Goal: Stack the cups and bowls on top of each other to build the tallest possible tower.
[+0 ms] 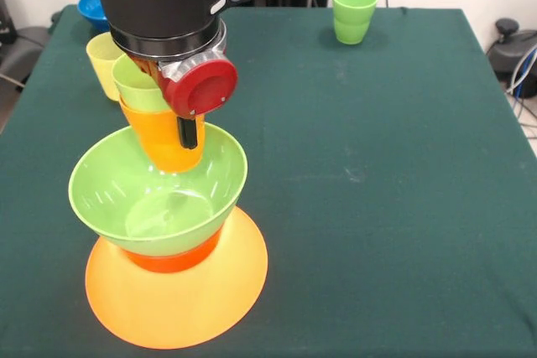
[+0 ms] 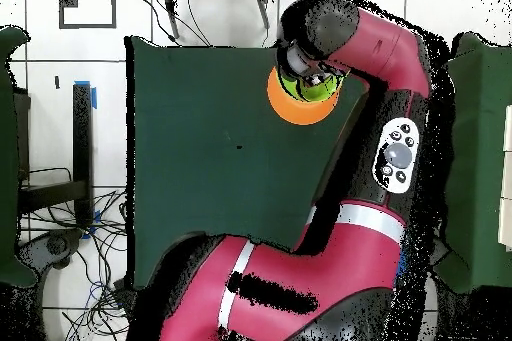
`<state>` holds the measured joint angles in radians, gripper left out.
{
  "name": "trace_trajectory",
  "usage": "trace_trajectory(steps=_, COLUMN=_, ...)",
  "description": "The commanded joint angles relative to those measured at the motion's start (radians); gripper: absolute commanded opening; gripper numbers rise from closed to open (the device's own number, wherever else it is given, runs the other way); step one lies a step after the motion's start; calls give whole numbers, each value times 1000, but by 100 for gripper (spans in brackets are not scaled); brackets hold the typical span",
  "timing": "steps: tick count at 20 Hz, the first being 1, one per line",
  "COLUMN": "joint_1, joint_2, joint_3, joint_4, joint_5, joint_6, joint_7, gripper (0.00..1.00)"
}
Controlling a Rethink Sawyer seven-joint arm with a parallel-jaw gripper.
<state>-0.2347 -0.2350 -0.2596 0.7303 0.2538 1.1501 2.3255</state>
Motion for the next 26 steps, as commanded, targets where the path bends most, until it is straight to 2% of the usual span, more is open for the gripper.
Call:
trace_trajectory(steps=1, joint_1=3, joint_2=12, joint_3=72, joint_4=125, joint_5=-19, joint_6=-47, joint_7=62, gripper=0)
trace_trajectory(steps=5, joint_1=6, joint_2=-3, joint_3=77, joint_4=160, joint_5=-23, joint_6=-154, joint_7=67, gripper=0)
trace_trajectory(steps=10, joint_1=2, joint_2=-10, joint_3=81, joint_4=166, joint_5=-20, joint_6=-207, joint_7=62, gripper=0)
trace_trajectory(steps=13, joint_1=5, joint_2=-18, joint_3=82, joint_4=190, joint_5=-14, joint_6=-221, joint_7=63, gripper=0)
trace_trajectory(steps=17, joint_1=6, joint_2=-7, joint_3=83, joint_4=176, joint_5=-10, joint_6=-227, joint_7=63, gripper=0)
trace_trajectory(steps=26, joint_1=12, joint_2=-11, joint_3=79, joint_4=171, joint_5=-5, joint_6=-192, joint_7=70, gripper=0)
